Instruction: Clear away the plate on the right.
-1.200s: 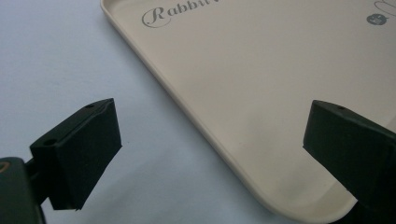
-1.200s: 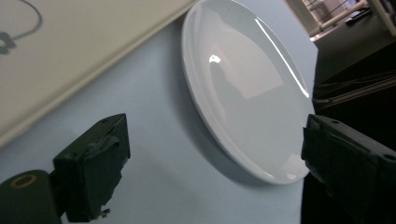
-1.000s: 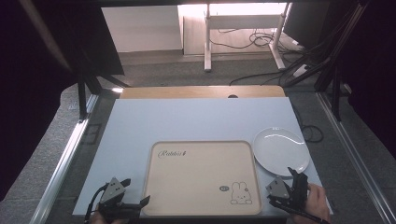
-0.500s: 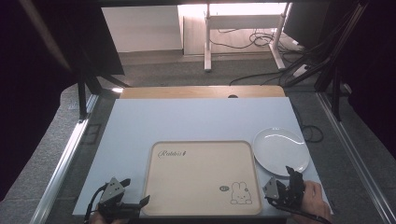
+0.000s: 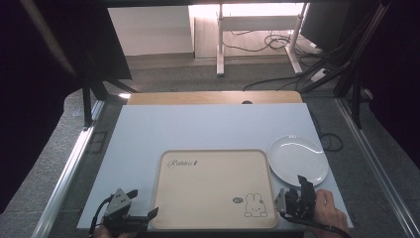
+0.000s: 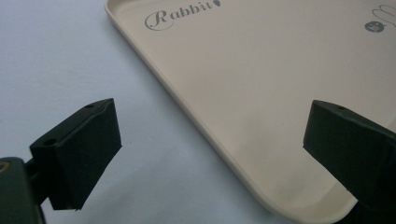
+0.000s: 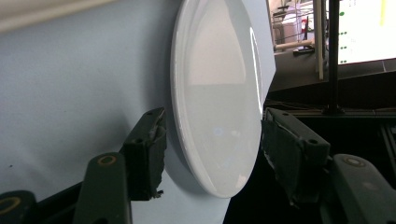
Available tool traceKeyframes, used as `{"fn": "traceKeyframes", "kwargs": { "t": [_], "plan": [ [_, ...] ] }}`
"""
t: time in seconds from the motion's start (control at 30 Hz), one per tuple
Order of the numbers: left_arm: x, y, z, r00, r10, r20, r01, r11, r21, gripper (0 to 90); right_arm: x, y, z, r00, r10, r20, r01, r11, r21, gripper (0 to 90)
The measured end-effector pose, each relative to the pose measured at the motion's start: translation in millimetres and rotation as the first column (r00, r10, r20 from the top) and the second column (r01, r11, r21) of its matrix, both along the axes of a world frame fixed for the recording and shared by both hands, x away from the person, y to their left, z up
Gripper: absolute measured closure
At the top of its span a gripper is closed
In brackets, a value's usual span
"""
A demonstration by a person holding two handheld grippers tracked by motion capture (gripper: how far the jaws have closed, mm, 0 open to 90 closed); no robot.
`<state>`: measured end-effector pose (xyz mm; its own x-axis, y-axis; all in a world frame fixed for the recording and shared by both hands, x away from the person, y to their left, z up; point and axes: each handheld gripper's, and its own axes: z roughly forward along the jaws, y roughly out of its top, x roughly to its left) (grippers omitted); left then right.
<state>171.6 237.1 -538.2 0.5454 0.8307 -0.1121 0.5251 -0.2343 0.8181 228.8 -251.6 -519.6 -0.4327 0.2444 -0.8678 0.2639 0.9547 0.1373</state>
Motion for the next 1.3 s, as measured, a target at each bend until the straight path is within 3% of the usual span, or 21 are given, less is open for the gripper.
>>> {"fn": "traceKeyframes", "kwargs": {
  "t": [0.23, 0.6, 1.3],
  "plan": [
    [-0.3, 0.9, 0.1, 1.0000, 0.008, 0.003, -0.008, 1.0000, -0.006, 3.5, 3.6, 3.2, -6.9, 0.9995, 0.025, 0.017, -0.024, 0.997, -0.069, 46.7],
    [-1.0, 0.7, 0.3, 0.9999, 0.011, 0.010, -0.011, 0.9999, -0.004, 3.5, 11.6, 6.3, -18.4, 0.9989, 0.045, -0.012, -0.046, 0.990, -0.135, 56.3],
    [-6.0, -0.2, 1.5, 0.9975, 0.048, 0.052, -0.048, 0.9988, 0.010, 0.0, 23.1, 4.5, -31.1, 0.9989, 0.044, -0.014, -0.046, 0.981, -0.188, 73.5]
  ]
}}
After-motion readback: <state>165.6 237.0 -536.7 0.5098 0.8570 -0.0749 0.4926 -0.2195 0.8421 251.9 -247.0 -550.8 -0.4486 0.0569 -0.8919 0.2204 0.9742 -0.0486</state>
